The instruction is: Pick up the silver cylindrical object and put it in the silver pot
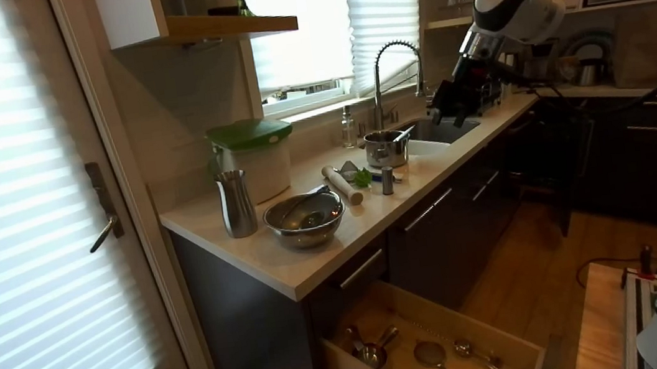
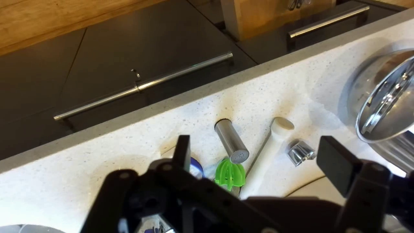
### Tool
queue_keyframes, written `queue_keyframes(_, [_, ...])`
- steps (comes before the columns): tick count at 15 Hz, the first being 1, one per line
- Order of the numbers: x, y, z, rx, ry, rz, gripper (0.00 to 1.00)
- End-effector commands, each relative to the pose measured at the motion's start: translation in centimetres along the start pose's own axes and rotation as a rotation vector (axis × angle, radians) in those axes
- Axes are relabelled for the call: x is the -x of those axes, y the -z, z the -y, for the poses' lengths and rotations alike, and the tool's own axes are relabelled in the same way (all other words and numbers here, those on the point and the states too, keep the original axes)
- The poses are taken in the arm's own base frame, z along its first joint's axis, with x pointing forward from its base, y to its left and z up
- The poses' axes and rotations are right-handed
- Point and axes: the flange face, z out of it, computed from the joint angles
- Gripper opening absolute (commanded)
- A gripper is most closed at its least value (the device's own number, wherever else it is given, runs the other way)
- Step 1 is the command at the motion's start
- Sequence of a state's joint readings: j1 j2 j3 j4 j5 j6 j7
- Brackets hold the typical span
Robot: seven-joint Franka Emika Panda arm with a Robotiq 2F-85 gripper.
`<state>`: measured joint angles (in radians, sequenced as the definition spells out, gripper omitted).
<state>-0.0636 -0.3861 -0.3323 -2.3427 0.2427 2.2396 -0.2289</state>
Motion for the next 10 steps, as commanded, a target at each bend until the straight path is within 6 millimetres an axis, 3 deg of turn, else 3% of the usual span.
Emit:
queue_keyframes(1, [-0.3, 0.0, 0.0, -0.003, -0.001, 0.003, 1.00])
queue_keyframes(3, [-0.5, -0.5, 0.4, -0.005, 0.005, 0.012, 1.00])
queue_keyframes(6, [-2.1, -2.3, 1.2, 0.032, 0.092, 0.197, 1.00])
queue_keyframes(10, [-6.1, -3.9, 0.8, 0.181, 0.158, 0.302, 1.00])
